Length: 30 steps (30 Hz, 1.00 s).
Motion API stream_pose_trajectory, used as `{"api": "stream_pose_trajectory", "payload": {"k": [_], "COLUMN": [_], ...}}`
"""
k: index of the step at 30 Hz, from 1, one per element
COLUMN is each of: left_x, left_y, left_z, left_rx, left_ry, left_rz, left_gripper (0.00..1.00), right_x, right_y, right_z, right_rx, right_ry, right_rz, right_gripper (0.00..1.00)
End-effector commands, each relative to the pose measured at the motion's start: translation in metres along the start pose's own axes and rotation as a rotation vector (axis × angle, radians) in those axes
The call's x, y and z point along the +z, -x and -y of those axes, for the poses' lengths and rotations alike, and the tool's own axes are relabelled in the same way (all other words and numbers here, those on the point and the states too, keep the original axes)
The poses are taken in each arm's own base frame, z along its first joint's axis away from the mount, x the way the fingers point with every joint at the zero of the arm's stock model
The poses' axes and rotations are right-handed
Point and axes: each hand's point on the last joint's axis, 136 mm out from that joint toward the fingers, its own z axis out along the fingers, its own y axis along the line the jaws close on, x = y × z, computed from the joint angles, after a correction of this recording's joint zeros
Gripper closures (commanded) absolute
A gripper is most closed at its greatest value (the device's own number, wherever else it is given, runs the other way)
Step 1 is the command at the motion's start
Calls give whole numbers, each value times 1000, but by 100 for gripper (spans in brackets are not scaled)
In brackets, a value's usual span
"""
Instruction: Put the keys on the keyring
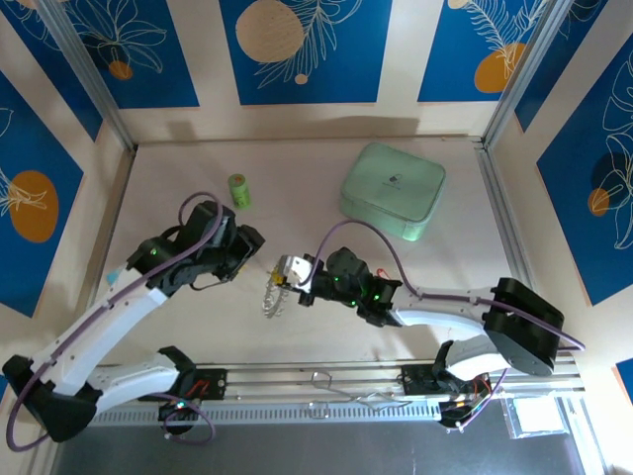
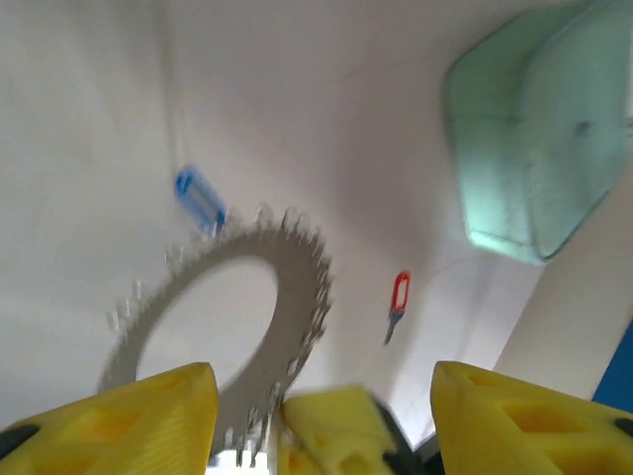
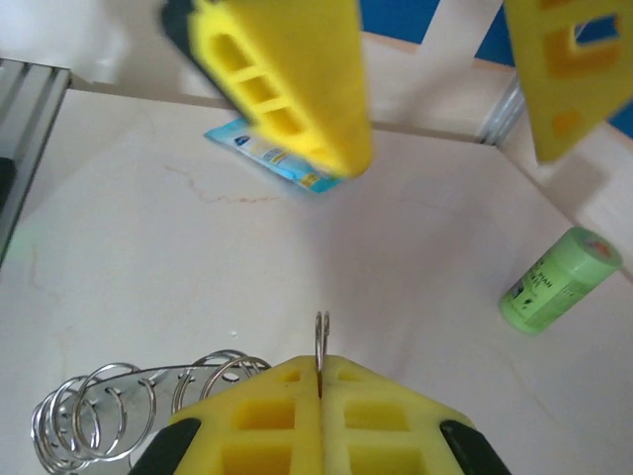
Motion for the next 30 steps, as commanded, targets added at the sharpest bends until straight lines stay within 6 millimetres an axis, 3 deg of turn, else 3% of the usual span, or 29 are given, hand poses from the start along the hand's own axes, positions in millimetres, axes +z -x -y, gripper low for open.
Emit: {"api": "stream_pose_trajectory", "payload": {"k": [1,5,7,12,14,18,20,30], "left_x": [-2,-10,-12,-18,-15,-10,-8,-3], "left_y": [47,45,36,-10,-25,-82,-100,-124], "left_z": [22,39,40,46,43,32,26,24], "left_rx": [395,893,1030,1416,1499,1696,1747,1757], "left_ry": [-100,-220,-285,-502,-555,-815,-906,-1056], "left_rz": [308,477,536,555,520,358,311,220], "left_gripper": [44,45,46,53,56,59,61,65], "right_x": [-14,-27,-34,-48,-55,-64,-67,-72], "right_y": [26,26,26,19,19,18,17,19], "right_z": [-1,-3,-2,7,8,6,6,-4], "right_rx": [52,103,120,143,147,117,102,19], "right_ry": [88,194,233,254,270,285,287,312], "right_rz": [44,4,-6,-70,-80,-107,-126,-203], "right_gripper": [100,100,100,100,100,100,100,100]}}
